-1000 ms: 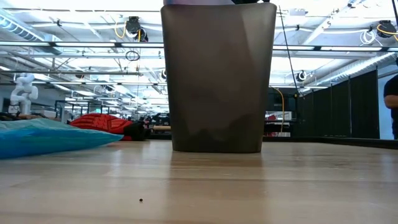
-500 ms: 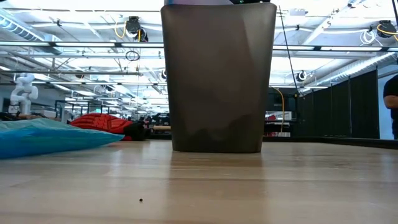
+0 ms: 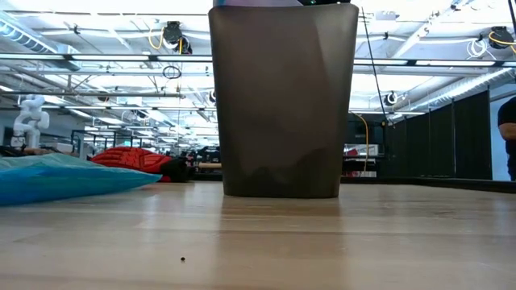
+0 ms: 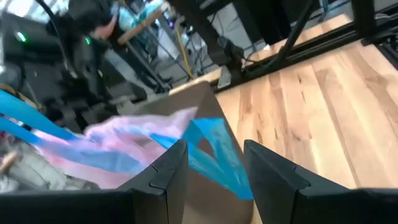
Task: Place trash/remove bag and relplace
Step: Remove the pink trash bag from the black trash bin
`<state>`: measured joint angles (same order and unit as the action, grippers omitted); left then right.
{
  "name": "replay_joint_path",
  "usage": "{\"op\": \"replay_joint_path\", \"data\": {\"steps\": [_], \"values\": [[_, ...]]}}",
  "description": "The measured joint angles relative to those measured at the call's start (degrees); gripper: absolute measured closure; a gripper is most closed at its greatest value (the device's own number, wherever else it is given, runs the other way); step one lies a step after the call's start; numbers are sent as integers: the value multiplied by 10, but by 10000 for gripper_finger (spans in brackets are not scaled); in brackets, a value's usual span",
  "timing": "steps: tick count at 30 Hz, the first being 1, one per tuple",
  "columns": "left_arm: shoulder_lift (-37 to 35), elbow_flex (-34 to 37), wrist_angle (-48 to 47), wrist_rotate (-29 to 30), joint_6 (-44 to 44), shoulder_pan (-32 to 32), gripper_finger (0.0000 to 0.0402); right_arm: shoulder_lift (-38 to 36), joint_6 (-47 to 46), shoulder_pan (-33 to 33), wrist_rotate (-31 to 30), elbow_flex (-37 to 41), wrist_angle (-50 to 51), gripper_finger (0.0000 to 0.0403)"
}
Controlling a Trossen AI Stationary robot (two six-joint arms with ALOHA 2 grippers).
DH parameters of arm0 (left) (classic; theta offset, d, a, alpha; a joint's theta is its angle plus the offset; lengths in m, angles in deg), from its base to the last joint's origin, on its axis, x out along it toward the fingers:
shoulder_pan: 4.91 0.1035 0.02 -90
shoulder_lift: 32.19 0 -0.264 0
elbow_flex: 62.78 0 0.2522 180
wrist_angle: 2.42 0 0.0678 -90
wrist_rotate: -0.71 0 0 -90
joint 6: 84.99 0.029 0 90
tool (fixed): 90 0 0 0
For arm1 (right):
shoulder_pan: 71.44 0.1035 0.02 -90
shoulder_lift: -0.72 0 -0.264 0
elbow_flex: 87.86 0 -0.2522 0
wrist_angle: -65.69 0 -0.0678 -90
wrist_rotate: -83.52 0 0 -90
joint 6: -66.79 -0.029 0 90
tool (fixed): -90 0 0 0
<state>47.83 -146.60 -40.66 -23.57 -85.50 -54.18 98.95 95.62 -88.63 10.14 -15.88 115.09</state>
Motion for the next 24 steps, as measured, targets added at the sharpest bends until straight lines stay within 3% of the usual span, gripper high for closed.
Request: {"op": "replay_joint_path", "data": {"steps": [8, 18, 21, 24], "values": [[25, 0, 19, -131, -102, 83, 248, 0, 0, 0, 0, 0, 0, 403], [25, 0, 12, -171, -129, 134, 252, 0, 10, 0, 0, 0, -2, 403], [25, 0, 12, -176, -127, 138, 276, 0, 10, 0, 0, 0, -1, 403], [25, 0, 12, -177, -108, 136, 336, 0, 14, 0, 0, 0, 1, 403]]}}
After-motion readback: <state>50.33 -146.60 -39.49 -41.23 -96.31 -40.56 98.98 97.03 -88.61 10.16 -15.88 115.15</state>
